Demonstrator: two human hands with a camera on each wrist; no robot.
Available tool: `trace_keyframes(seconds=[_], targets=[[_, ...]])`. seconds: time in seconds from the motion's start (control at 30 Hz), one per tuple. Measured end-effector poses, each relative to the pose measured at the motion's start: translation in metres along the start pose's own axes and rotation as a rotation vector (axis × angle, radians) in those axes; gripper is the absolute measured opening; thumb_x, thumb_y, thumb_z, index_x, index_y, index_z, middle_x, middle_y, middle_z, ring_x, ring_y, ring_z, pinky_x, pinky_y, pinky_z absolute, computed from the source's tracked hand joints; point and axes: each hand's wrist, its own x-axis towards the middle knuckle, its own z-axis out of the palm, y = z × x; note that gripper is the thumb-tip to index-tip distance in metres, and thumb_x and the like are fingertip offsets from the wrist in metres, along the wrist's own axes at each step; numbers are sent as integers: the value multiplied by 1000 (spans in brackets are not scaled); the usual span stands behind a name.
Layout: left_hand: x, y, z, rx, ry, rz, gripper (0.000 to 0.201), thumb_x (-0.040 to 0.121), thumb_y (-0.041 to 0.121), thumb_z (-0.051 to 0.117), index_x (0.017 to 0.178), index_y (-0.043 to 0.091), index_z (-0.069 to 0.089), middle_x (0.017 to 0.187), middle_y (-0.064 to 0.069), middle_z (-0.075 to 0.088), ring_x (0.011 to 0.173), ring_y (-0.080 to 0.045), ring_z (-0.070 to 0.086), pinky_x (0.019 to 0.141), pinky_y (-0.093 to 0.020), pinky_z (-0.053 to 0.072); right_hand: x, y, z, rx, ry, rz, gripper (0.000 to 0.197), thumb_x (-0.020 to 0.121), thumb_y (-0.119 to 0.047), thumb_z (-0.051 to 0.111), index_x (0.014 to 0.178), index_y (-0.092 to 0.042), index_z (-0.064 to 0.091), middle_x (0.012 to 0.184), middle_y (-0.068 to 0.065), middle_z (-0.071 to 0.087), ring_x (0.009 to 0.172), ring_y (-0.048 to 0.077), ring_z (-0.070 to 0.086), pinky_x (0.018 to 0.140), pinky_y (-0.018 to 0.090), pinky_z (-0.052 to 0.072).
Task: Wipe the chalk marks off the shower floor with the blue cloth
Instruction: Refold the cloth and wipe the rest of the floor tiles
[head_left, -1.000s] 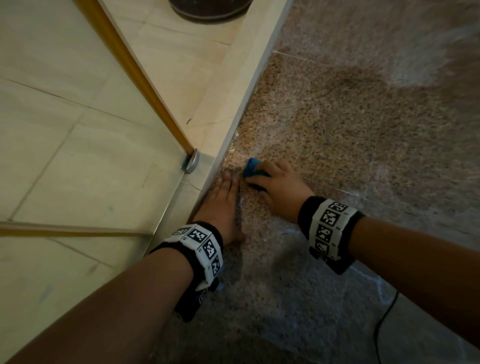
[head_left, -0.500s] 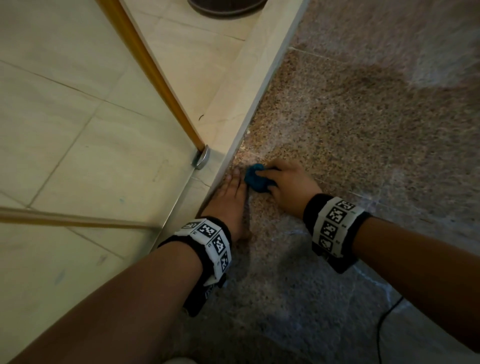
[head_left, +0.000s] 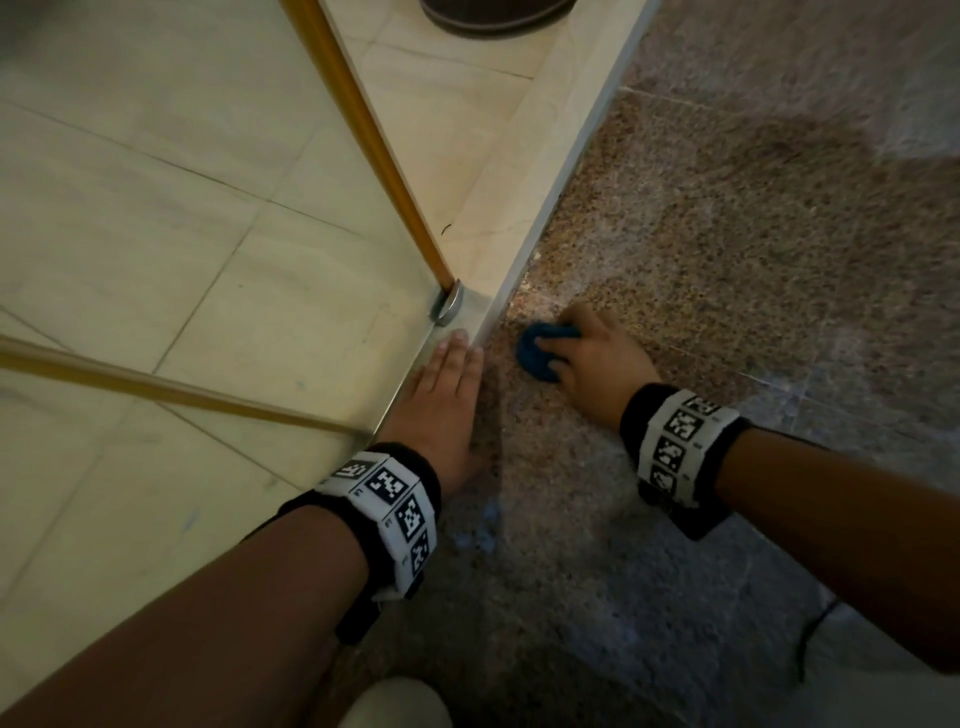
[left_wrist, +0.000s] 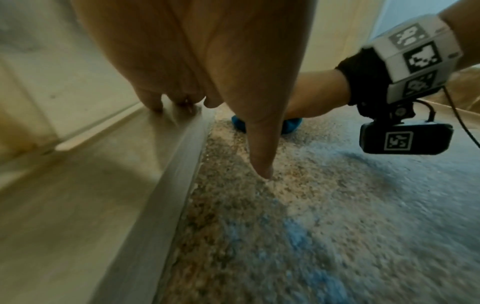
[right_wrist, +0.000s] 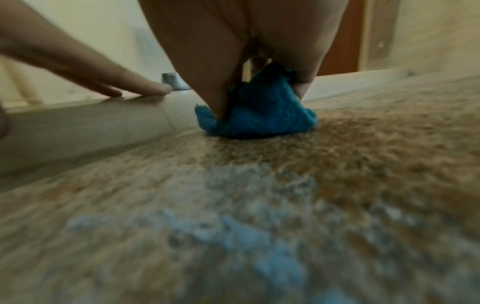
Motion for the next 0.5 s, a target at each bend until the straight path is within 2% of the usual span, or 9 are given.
trace_keyframes(seconds=[0.07, 0.13, 0.2, 0.3, 0.4, 0.47, 0.5], targets=[[-1, -3, 3, 3, -7, -3, 104, 91, 38, 60, 149, 8, -21, 156, -9, -30, 146, -24, -22, 119, -32, -6, 0, -3, 0, -73, 8, 25, 36, 97, -20, 44, 132, -23, 50, 138, 6, 32, 115, 34, 33, 96, 44, 38], [-2, -5, 4, -22, 8, -6, 105, 90, 39, 61, 149, 8, -21, 156, -9, -30, 146, -23, -21, 118, -31, -7, -7, -15, 8, -152, -39, -65, 42, 94, -14, 46, 136, -21, 45, 140, 7, 30, 117, 35, 31, 97, 45, 34], [-3, -7, 4, -59, 30, -24, 106, 90, 40, 61, 150, 8, -20, 156, -9, -28, 147, -23, -20, 120, -30, -6, -13, -18, 14, -135, -73, -126, 45, 95, -14, 47, 139, -23, 41, 142, 6, 29, 119, 34, 31, 98, 43, 33], [-3, -10, 3, -63, 25, -35, 96, 95, 36, 54, 150, 6, -18, 156, -12, -28, 147, -23, -18, 119, -29, -5, -5, -8, 6, -30, -52, -45, 40, 98, -18, 45, 137, -28, 46, 140, 5, 33, 118, 33, 32, 99, 44, 39], [-1, -9, 1, -79, 10, -41, 92, 96, 35, 51, 150, 5, -17, 156, -13, -27, 147, -24, -19, 117, -28, -9, -1, -14, 3, -61, -15, -1, 41, 95, -14, 46, 135, -24, 47, 138, 8, 34, 117, 35, 33, 97, 44, 39], [-1, -8, 0, -73, -2, -42, 96, 94, 37, 54, 149, 4, -18, 156, -13, -28, 146, -25, -20, 116, -29, -10, -11, -31, 13, -138, -36, -144, 46, 87, -12, 57, 132, -19, 50, 136, 10, 38, 112, 36, 39, 91, 43, 41], [-1, -8, 0, -67, -10, -42, 98, 94, 38, 55, 149, 4, -19, 156, -13, -28, 146, -26, -20, 116, -29, -10, -18, -40, 20, -154, -65, -231, 49, 79, -12, 67, 126, -18, 57, 130, 11, 45, 105, 37, 46, 84, 42, 45]])
